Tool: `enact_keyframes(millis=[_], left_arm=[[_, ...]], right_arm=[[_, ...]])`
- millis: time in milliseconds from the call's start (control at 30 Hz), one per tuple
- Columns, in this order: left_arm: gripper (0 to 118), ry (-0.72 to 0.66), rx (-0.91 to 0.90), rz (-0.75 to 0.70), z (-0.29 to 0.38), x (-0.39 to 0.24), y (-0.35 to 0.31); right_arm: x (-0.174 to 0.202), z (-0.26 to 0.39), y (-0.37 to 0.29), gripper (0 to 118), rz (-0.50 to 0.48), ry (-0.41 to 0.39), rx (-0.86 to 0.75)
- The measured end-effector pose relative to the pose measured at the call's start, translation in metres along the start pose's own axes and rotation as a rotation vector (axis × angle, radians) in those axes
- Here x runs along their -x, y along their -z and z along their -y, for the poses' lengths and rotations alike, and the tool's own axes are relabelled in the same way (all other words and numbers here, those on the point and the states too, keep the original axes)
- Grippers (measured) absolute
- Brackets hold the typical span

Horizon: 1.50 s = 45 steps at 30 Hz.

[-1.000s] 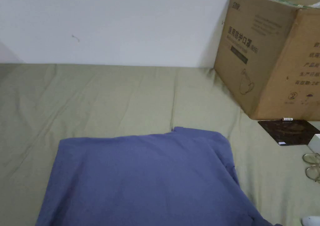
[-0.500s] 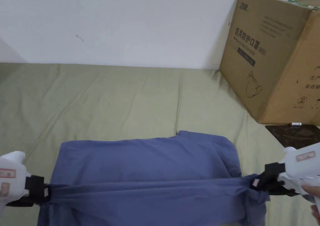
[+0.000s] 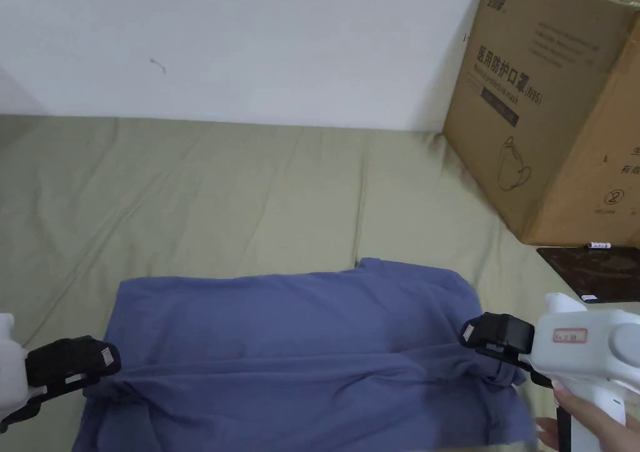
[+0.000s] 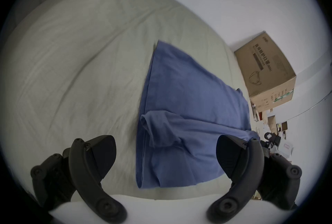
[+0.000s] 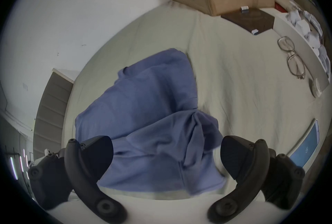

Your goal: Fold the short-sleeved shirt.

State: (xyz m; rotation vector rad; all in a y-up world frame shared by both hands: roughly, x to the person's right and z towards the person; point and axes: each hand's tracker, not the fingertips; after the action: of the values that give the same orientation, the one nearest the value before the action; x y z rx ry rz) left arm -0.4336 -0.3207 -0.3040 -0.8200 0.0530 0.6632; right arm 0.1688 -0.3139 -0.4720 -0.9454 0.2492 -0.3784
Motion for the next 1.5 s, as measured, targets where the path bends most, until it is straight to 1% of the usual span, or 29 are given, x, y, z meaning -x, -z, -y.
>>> enact_keyframes(millis=[67, 100, 133, 167, 200, 233, 267, 300, 367, 400, 467, 533, 567, 633, 667, 700, 733, 767, 800, 867, 967, 1100, 1167, 1233, 1267, 1300, 1333, 1400, 1500], left_arm=[[113, 0.069, -0.148, -0.012, 0.017, -0.015, -0.025], [106, 0.106, -0.244, -0.018, 0.029, -0.023, -0.039], [92, 0.144, -0.311, -0.030, 0.041, -0.032, -0.051], [69, 0.193, -0.352, -0.051, 0.054, -0.040, -0.060], [33, 0.229, -0.383, -0.081, 0.064, -0.047, -0.066], [12, 0.266, -0.410, -0.101, 0.075, -0.054, -0.074], [7, 0.283, -0.416, -0.074, 0.084, -0.059, -0.081], [6, 0.285, -0.417, -0.031, 0.091, -0.063, -0.087], [2, 0.327, -0.400, -0.054, 0.095, -0.070, -0.090], [1, 0.358, -0.354, -0.122, 0.093, -0.074, -0.088], [1, 0.370, -0.194, -0.200, 0.074, -0.070, -0.069], [1, 0.258, 0.027, -0.182, 0.058, -0.053, -0.043], [1, 0.192, 0.071, -0.164, 0.054, -0.043, -0.030], [5, 0.195, 0.057, -0.132, 0.051, -0.030, -0.005], [27, 0.223, 0.050, -0.171, 0.050, -0.026, 0.007], [87, 0.260, 0.075, -0.241, 0.048, -0.024, 0.020], [115, 0.279, 0.112, -0.285, 0.051, -0.020, 0.032], [118, 0.290, 0.096, -0.309, 0.052, -0.017, 0.038], [114, 0.291, 0.079, -0.332, 0.049, -0.016, 0.046], [114, 0.308, 0.140, -0.381, 0.052, -0.011, 0.070], [114, 0.302, 0.223, -0.397, 0.060, 0.001, 0.103], [118, 0.351, 0.176, -0.476, 0.063, -0.020, 0.099], [115, 0.364, 0.139, -0.455, 0.070, -0.032, 0.080], [91, 0.412, 0.084, -0.414, 0.071, -0.043, 0.064], [69, 0.411, 0.082, -0.364, 0.075, -0.043, 0.056], [26, 0.391, 0.092, -0.304, 0.073, -0.044, 0.052], [11, 0.374, 0.084, -0.276, 0.072, -0.048, 0.045], [11, 0.396, 0.062, -0.295, 0.069, -0.053, 0.034], [11, 0.399, 0.009, -0.271, 0.059, -0.060, 0.016]], right_arm=[[0.007, 0.024, -0.025, 118, -0.057, -0.048, -0.104], [0.019, 0.041, -0.041, 117, -0.056, -0.092, -0.175], [0.026, 0.057, -0.055, 115, -0.062, -0.141, -0.237], [0.033, 0.073, -0.067, 113, -0.066, -0.180, -0.284], [0.038, 0.084, -0.075, 100, -0.067, -0.202, -0.312], [0.048, 0.094, -0.083, 75, -0.052, -0.224, -0.323], [0.052, 0.101, -0.088, 34, -0.030, -0.210, -0.310], [0.054, 0.107, -0.095, 0, -0.043, -0.184, -0.324], [0.048, 0.111, -0.101, 0, -0.150, -0.091, -0.300], [0.048, 0.112, -0.105, 0, -0.145, -0.087, -0.306], [0.051, 0.109, -0.110, 0, -0.111, -0.119, -0.297], [0.051, 0.108, -0.113, 0, -0.104, -0.151, -0.286], [0.049, 0.106, -0.113, 0, -0.129, -0.167, -0.271], [0.047, 0.107, -0.114, 0, -0.181, -0.159, -0.241], [0.045, 0.107, -0.115, 0, -0.187, -0.143, -0.236], [0.043, 0.106, -0.115, 0, -0.201, -0.121, -0.224], [0.040, 0.105, -0.115, 0, -0.215, -0.087, -0.207], [0.037, 0.107, -0.115, 0, -0.220, -0.059, -0.201], [0.034, 0.106, -0.115, 0, -0.220, -0.038, -0.200], [0.027, 0.103, -0.114, 0, -0.216, 0.005, -0.183], [0.020, 0.100, -0.112, 0, -0.178, 0.020, -0.178], [0.011, 0.094, -0.112, 0, -0.125, 0.034, -0.187], [0.005, 0.090, -0.109, 0, -0.104, 0.037, -0.194], [-0.001, 0.085, -0.105, 0, -0.056, 0.028, -0.194], [-0.005, 0.081, -0.101, 0, -0.032, 0.026, -0.189], [-0.008, 0.076, -0.096, 0, -0.022, 0.027, -0.185], [-0.013, 0.071, -0.091, 0, -0.012, 0.026, -0.175], [-0.021, 0.057, -0.078, 0, 0.005, 0.020, -0.152], [-0.032, 0.037, -0.054, 0, 0.083, -0.010, -0.078]])
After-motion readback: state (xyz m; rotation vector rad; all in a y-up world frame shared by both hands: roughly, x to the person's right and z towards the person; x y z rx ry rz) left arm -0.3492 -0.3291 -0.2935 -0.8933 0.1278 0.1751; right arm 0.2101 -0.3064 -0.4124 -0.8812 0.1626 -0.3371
